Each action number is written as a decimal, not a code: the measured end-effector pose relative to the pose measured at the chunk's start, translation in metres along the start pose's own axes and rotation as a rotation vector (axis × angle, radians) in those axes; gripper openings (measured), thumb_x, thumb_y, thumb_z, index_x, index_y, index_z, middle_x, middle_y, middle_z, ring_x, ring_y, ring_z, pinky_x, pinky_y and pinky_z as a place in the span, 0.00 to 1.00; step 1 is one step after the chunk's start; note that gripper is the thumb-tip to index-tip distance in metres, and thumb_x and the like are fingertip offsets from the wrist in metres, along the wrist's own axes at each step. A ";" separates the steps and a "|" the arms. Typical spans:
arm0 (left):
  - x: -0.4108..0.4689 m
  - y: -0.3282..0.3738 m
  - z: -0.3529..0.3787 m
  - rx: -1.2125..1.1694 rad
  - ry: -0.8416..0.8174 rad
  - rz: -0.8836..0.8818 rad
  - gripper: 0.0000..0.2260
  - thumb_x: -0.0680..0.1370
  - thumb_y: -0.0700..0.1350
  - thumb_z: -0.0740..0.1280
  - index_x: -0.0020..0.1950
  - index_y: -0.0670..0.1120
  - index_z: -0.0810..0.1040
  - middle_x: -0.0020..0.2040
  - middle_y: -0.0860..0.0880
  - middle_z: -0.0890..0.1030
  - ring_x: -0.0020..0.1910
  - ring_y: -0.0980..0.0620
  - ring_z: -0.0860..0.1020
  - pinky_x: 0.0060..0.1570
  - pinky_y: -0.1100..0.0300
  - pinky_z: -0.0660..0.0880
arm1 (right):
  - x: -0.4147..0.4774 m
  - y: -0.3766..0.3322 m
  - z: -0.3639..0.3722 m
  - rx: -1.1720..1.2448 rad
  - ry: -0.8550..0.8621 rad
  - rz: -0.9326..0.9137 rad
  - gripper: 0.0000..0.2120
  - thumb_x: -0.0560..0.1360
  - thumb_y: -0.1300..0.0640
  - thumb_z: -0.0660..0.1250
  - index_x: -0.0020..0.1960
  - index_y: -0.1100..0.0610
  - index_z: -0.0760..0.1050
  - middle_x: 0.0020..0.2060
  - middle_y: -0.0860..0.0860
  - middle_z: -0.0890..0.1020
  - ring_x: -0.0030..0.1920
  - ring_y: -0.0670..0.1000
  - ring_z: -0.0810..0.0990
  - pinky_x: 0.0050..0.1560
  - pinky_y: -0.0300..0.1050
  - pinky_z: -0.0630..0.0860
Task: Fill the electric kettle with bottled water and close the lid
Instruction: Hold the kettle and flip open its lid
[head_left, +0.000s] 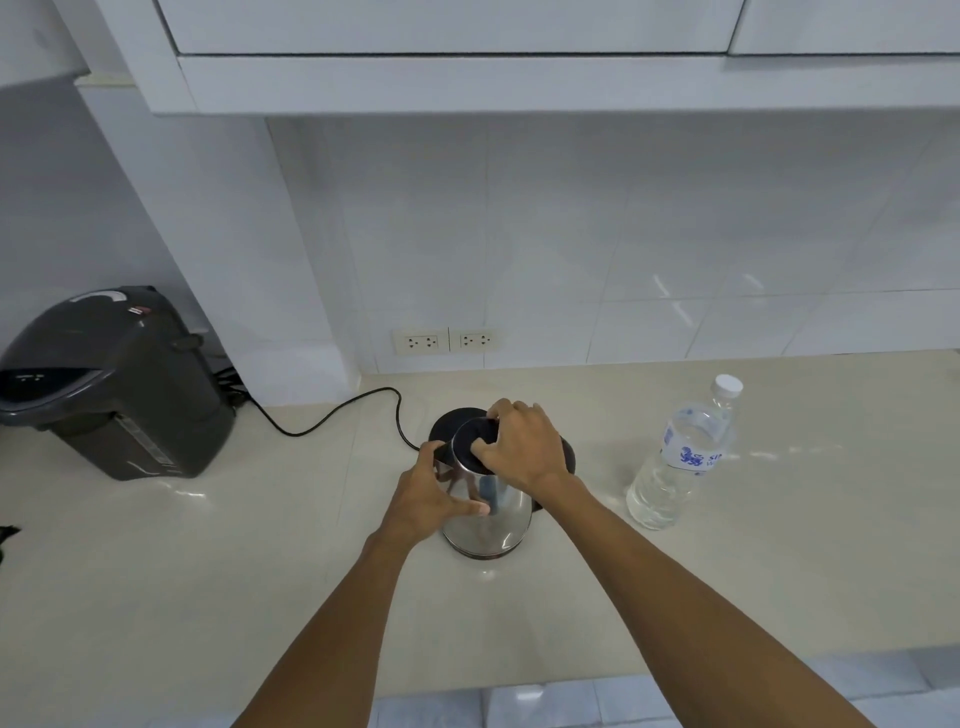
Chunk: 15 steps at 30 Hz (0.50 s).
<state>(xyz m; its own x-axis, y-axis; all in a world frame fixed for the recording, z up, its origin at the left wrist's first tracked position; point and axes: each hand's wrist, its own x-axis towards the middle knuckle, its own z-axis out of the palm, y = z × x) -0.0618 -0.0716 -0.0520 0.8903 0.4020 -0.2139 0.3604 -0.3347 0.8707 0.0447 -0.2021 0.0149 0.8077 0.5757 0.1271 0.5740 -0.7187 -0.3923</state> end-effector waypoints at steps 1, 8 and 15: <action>0.000 0.001 0.000 -0.001 -0.002 -0.003 0.47 0.62 0.47 0.89 0.75 0.49 0.67 0.59 0.54 0.79 0.63 0.51 0.78 0.57 0.62 0.76 | 0.000 0.000 -0.004 0.055 -0.027 0.023 0.20 0.72 0.49 0.68 0.60 0.59 0.77 0.49 0.54 0.84 0.51 0.56 0.79 0.58 0.49 0.75; -0.003 0.005 0.000 -0.001 0.000 -0.036 0.48 0.62 0.43 0.88 0.76 0.47 0.66 0.61 0.51 0.78 0.64 0.49 0.77 0.62 0.58 0.76 | -0.003 0.029 -0.040 0.576 -0.118 0.250 0.16 0.74 0.46 0.67 0.60 0.48 0.77 0.50 0.46 0.85 0.49 0.46 0.83 0.49 0.39 0.78; -0.008 0.013 0.001 0.024 0.020 -0.084 0.52 0.63 0.42 0.88 0.80 0.44 0.62 0.62 0.49 0.78 0.62 0.52 0.76 0.62 0.60 0.74 | -0.037 0.077 -0.044 0.788 0.063 0.514 0.17 0.76 0.42 0.68 0.59 0.52 0.80 0.55 0.47 0.83 0.55 0.48 0.79 0.53 0.43 0.71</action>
<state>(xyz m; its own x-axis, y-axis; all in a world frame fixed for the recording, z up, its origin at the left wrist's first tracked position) -0.0635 -0.0796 -0.0389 0.8507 0.4468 -0.2770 0.4406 -0.3189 0.8391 0.0652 -0.2955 0.0206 0.9557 0.2224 -0.1927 -0.0926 -0.3943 -0.9143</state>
